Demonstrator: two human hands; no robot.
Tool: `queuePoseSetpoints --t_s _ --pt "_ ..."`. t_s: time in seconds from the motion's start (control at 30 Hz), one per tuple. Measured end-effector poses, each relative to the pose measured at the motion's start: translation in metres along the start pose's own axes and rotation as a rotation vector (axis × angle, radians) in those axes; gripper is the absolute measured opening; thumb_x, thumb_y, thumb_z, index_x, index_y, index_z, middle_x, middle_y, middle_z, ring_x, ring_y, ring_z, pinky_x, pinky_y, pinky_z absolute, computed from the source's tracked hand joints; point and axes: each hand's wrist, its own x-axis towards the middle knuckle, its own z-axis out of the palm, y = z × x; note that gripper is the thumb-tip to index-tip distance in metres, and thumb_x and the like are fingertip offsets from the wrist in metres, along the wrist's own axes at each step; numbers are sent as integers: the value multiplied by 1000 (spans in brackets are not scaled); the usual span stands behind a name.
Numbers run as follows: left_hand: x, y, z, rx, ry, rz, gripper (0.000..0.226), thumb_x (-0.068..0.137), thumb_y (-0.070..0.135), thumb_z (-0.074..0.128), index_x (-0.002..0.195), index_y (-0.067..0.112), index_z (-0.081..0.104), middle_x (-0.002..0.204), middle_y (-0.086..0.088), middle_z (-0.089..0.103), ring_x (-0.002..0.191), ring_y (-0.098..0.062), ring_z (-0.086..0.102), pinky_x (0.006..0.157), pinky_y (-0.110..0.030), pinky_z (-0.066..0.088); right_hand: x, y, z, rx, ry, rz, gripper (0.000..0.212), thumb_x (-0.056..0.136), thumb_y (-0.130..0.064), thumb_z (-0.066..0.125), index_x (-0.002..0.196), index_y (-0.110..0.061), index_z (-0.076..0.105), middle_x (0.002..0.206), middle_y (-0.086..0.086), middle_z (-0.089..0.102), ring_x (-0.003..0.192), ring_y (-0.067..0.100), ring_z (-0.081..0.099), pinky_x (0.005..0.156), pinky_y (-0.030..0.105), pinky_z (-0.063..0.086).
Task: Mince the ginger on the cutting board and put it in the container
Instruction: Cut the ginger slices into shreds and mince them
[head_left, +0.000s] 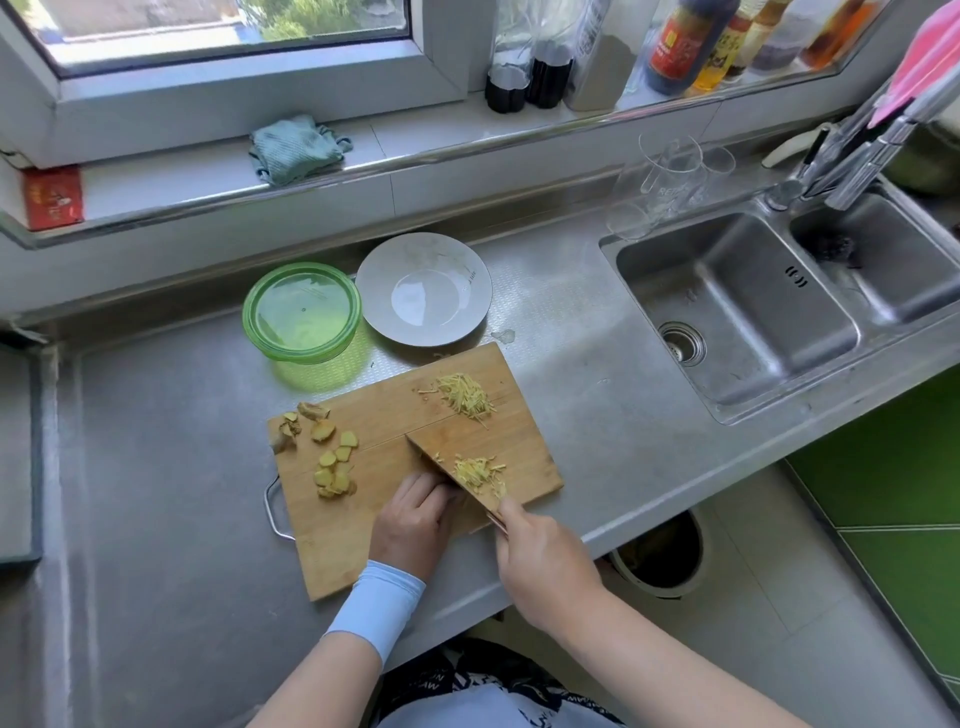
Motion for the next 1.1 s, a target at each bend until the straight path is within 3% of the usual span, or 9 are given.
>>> queuePoseSetpoints --t_s 0.17,0.33,0.4,0.57,0.7,0.8,0.87,0.93,1.1 --pt "1 2 -1 -3 12 -11 37 102 25 49 76 9 69 80 -4 64 75 -22 53 59 -30 45 18 -10 0 -15 3 -14 14 104 -28 36 113 -17 41 90 12 64 79 35 61 61 38 44" --pt "-2 -3 1 -16 -33 -16 5 86 10 72 82 9 72 90 -5 67 80 -24 61 59 -33 51 -7 7 -3 15 9 -12 31 104 -28 36 135 -21 39 88 4 62 72 24 49 62 37 39" --pt "-2 -2 0 -9 -48 -12 7 89 11 70 82 8 71 90 -5 67 80 -23 60 60 -32 51 -11 10 -2 19 -1 3 32 105 -28 35 136 -21 40 86 4 62 70 25 49 61 37 39" --pt "2 3 -4 -11 -21 -3 27 98 21 55 81 9 72 85 -3 66 80 -21 56 64 -26 46 17 -9 -3 38 0 5 12 104 -28 38 109 -18 43 86 10 60 81 37 60 61 39 43" --pt "1 3 -4 -20 -30 -19 30 100 23 52 81 10 71 86 -3 66 79 -21 57 64 -26 47 23 -13 -8 24 -7 -14 14 104 -28 38 112 -17 43 89 13 63 81 38 60 60 38 41" --pt "0 0 -3 -34 -59 -50 11 91 13 66 83 10 72 90 -3 68 80 -23 60 62 -32 51 4 -1 -8 47 -18 -15 7 103 -27 37 107 -22 40 80 5 58 73 31 56 62 42 46" --pt "0 -1 -3 -43 -75 -49 4 88 9 71 84 9 72 92 -4 68 83 -23 61 64 -32 52 -7 7 -6 61 -24 10 9 104 -26 37 111 -22 41 78 3 55 69 27 52 59 39 41" --pt "0 0 -5 -51 -71 -42 7 90 11 69 83 9 72 92 -4 68 83 -22 60 65 -29 51 -8 8 -3 62 -13 19 19 104 -26 38 121 -21 42 80 5 57 69 27 51 60 37 38" --pt "3 3 -6 -52 -60 -46 24 96 20 56 82 10 72 89 -2 68 81 -21 59 67 -25 46 22 -11 0 43 13 1 15 104 -28 39 113 -16 44 87 13 63 82 37 62 59 36 35"
